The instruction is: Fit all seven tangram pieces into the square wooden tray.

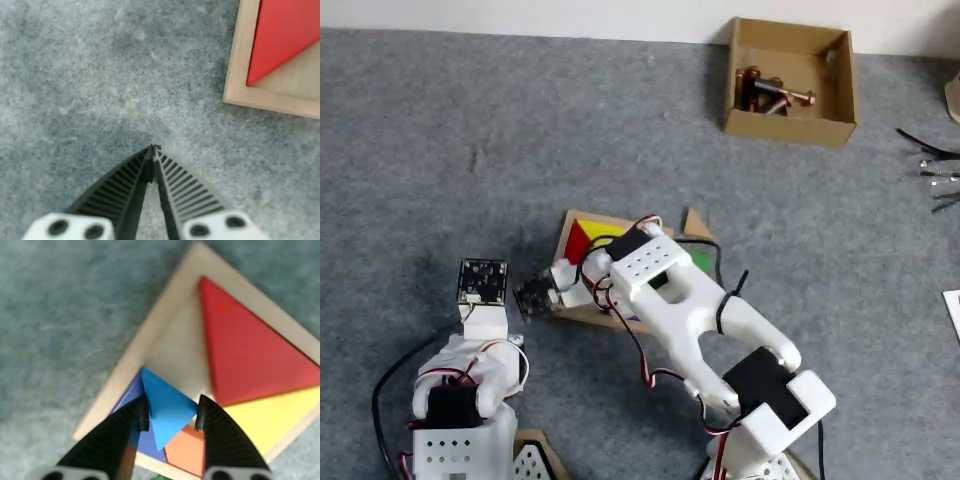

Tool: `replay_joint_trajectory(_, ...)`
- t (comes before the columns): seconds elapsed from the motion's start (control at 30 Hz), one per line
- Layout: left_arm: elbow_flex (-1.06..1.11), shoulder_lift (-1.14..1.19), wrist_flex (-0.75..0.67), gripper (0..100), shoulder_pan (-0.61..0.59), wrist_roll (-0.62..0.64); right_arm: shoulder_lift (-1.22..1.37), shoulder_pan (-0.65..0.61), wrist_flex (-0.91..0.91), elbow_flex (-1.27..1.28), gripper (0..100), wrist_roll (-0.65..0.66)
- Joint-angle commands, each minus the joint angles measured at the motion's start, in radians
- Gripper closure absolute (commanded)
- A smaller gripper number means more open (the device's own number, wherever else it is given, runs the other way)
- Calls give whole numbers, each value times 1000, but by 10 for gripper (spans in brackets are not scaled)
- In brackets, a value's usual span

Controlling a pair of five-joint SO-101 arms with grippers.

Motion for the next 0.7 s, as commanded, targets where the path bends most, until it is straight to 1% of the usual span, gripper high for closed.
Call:
replay_joint_trajectory(0.0, 21, -7, 0, 995, 18, -8, -16, -4, 31, -64, 865, 101)
replay_joint_trajectory(0.13, 21, -7, 0, 995, 18, -8, -22, 15, 31, -65, 863, 115)
replay_joint_trajectory(0.27, 21, -7, 0, 995, 18, -8, -19, 30, 31, -119, 857, 48)
replay_joint_trajectory(0.43, 21, -7, 0, 995, 18, -8, -16, 47, 31, -214, 780, -37)
replay_joint_trajectory(0.67, 21, -7, 0, 995, 18, -8, -15, 50, 31, -219, 767, -41)
